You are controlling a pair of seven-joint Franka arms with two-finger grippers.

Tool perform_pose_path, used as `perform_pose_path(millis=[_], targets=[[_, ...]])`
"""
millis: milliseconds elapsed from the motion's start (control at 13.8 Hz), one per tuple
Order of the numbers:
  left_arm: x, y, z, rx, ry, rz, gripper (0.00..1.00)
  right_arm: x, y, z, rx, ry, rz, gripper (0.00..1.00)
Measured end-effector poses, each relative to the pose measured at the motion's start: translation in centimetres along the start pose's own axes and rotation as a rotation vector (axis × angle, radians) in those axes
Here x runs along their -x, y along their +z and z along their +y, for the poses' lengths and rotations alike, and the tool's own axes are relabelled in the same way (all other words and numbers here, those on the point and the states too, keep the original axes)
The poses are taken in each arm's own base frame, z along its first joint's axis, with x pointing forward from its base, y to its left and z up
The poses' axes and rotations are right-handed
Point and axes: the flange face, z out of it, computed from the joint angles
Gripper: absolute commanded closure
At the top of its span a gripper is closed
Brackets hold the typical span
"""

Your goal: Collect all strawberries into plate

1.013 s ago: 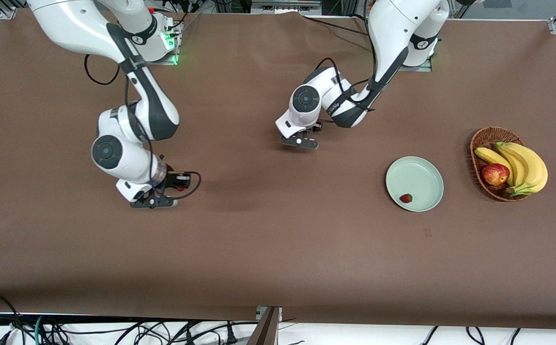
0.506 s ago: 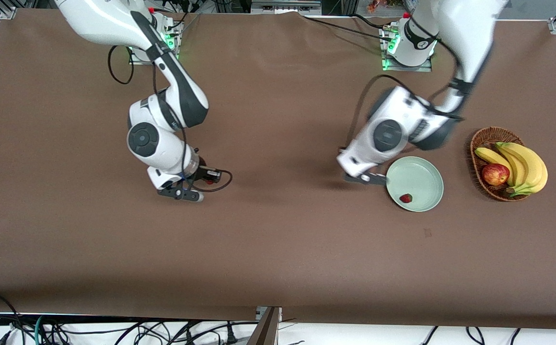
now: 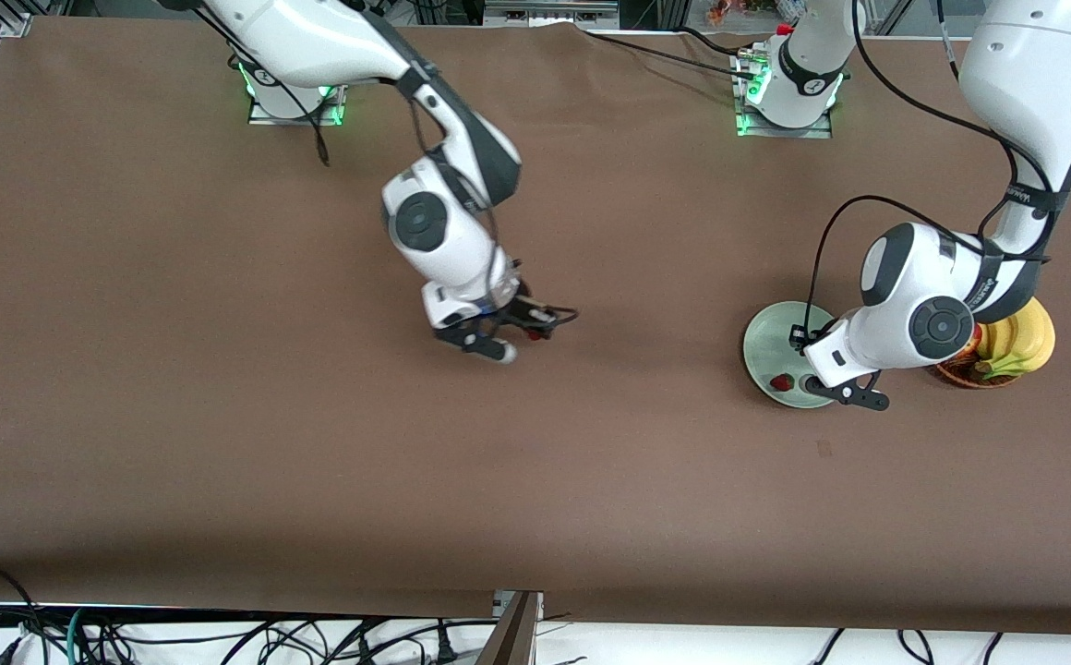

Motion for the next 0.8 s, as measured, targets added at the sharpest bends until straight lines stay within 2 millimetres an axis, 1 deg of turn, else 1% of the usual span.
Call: perform_pose_path(millis=[72,145,217,289,362,434,506,579,651,796], targets=[[0.0,0.8,0.1,0.003,0.005,-0.009,0.0,1.8,1.9,-0.7,-0.039,-0.013,0.016,0.72],[0.0,1.2,0.3,0.006,0.01,-0.015,0.0,3.1,3.6,-1.1,-0.068,-0.027,0.027,0.71],[0.0,1.3,0.5,0.007,0.014,-0.017,0.0,4.2,5.2,-1.4,-0.09,-0.039,0.034,0.63],[0.0,1.3,0.6,0.007,0.015,-0.016,0.0,5.2,6.6,-1.5,-0.104,-0.05,0.036,0.59],[0.0,1.1,0.7,0.007,0.016,-0.018,0.0,6.0,7.9,-1.6,-0.112,-0.059,0.036,0.48],[0.0,0.9,0.8,0.006,0.018,-0.023,0.0,6.7,9.2,-1.6,-0.119,-0.066,0.036,0.0],[0.0,0.4,1.1,0.006,0.023,-0.026,0.0,7.3,10.3,-1.5,-0.125,-0.072,0.037,0.0],[-0.2,-0.5,2.0,0.006,0.037,-0.025,0.0,7.5,10.9,-1.5,-0.129,-0.083,0.041,0.0],[-0.2,-1.6,3.4,0.005,0.057,-0.023,0.0,7.4,11.0,-1.6,-0.128,-0.098,0.05,0.0],[-0.1,-4.5,6.9,-0.001,0.071,-0.008,0.0,6.1,9.8,-2.2,-0.107,-0.128,0.072,0.0]])
